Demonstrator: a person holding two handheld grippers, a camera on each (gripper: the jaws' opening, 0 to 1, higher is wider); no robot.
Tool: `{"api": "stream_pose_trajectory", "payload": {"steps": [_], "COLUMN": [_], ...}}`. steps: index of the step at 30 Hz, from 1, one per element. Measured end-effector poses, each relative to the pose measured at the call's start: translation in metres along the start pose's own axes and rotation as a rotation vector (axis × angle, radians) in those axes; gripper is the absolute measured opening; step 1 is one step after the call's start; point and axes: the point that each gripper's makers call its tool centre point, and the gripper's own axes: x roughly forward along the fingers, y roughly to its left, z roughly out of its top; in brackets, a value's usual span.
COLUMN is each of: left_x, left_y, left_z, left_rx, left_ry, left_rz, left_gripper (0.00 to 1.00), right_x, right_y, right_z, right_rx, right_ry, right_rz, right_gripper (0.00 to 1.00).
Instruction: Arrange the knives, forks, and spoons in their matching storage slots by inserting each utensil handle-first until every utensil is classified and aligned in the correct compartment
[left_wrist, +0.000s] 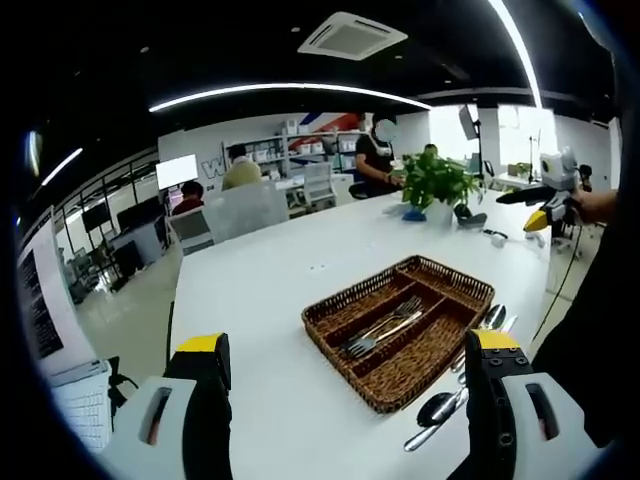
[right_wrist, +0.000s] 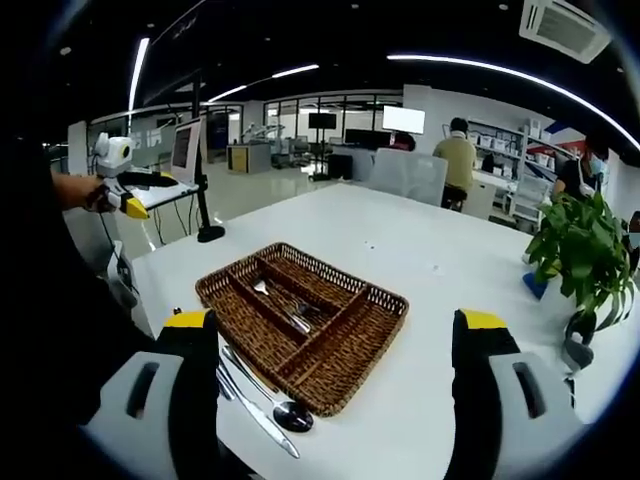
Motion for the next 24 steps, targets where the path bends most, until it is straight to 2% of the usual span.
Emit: {"api": "stream_pose_trajectory", "payload": {"steps": [4, 6, 12, 15, 17, 24], "left_x": [-0.001, -0.001, -0.003, -0.004, -0.005, -0.009], "left_y": [-0.002, -0.005, -0.008, -0.01, -0.01, -0.01], "left_z": [0.002, 0.004, 0.004, 0.004, 0.006, 0.005], "left_rx": [-0.024, -0.021, -0.018, -0.031, -0.059, -0.046], "left_ry": [-0.007, -0.01, -0.009, -0.015, -0.028, -0.028], "left_rz": [-0.009, -0.007, -0.007, -0.007, -0.007, 0.008], "left_gripper": [0.99, 0.99, 0.99, 0.99, 0.99, 0.99], "right_x": [0.002, 0.004, 0.012, 0.017, 0.022, 0.033], "right_y": [0.005, 0.011, 0.014, 0.021, 0.026, 0.047], "right_z": [0.005, 0.011, 0.016, 0.024, 0.024, 0.025], "right_rx": [-0.006, 0.006, -0.012, -0.053, -0.047, -0.078], "right_ry": [-0.011, -0.041, -0.045, -0.08, -0.069, -0.065], "right_rz": [0.016, 0.044, 0.059, 0.095, 0.118, 0.206], "right_gripper": [1.0, 1.0, 1.0, 1.0, 1.0, 0.97]}}
